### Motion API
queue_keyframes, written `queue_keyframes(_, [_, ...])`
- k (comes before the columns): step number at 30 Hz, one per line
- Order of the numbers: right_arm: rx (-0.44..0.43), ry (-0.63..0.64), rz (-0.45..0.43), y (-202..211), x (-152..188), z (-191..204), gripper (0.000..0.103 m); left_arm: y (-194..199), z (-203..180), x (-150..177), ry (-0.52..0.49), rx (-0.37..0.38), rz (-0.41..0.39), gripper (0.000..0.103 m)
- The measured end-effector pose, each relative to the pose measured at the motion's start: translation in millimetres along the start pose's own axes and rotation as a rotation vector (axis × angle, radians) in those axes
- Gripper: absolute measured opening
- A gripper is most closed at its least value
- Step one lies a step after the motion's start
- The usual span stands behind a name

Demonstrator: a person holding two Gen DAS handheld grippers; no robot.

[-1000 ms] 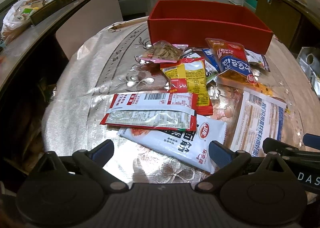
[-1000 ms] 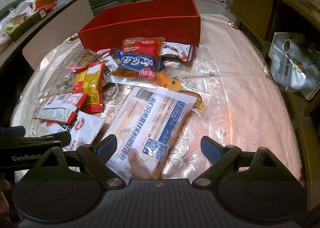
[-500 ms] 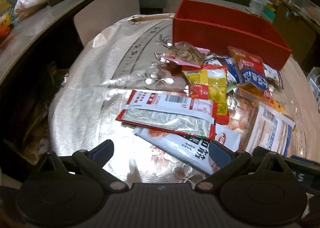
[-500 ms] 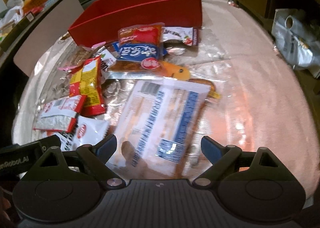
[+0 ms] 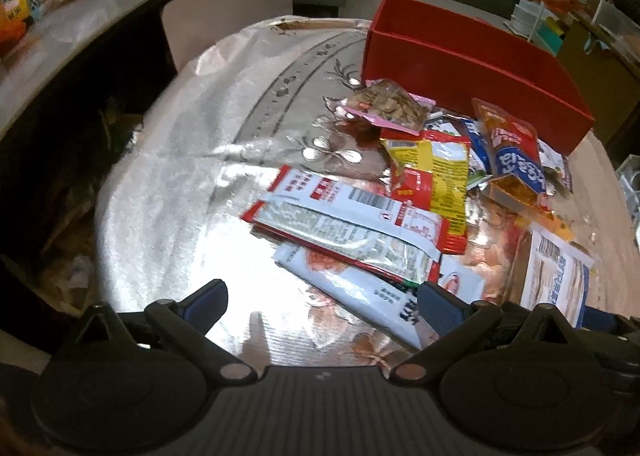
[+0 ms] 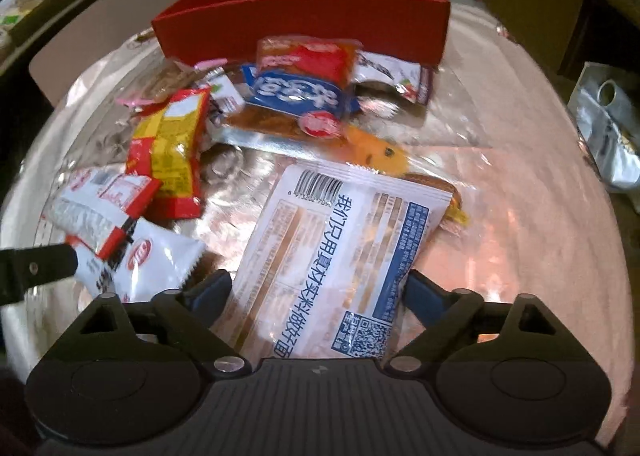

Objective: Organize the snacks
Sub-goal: 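Grasp the large white-blue bag with the right tool while the left tool grasps the red-white spicy strip pack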

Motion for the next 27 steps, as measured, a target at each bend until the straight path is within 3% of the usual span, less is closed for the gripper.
queue_keyframes(6, [0.053, 0.127, 0.053, 13, -1, -26, 0.09, -4, -5, 0, 0.04, 0.069, 0.025, 0.097])
queue_keyframes(12, [0.069, 0.186, 0.072, 9, 1, -36, 0.093, -21, -3, -2, 0.313, 0.059, 0.087, 0.097])
queue_keyframes(18, [0.026, 0.207, 0.071, 9, 4, -38, 0.099, -40, -26, -2, 0.358, -0.04, 0.151, 0.097])
queue_keyframes(21, [0.024, 0.256, 0.075, 5, 9, -34, 0.103, -41, -27, -7, 0.372, -0.04, 0.151, 0.095])
queue_keyframes(24, [0.014, 0.264, 0.076, 5, 8, -34, 0.103, -32, -16, -10, 0.364, -0.032, 0.164, 0.093])
queue_keyframes(27, [-0.007, 0.248, 0.073, 7, 6, -37, 0.099, -22, 4, -11, 0.421, 0.005, 0.156, 0.093])
Point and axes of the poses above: each gripper's, at about its wrist camera, not at the fingertips, and y roughly against the way its jaws point, z to its left, x to its underside, the point moved 5 cm from there along -y, roughly the way its jaws point, and after that the axes turned 4 degrees about -y, right-handed, at the moved point
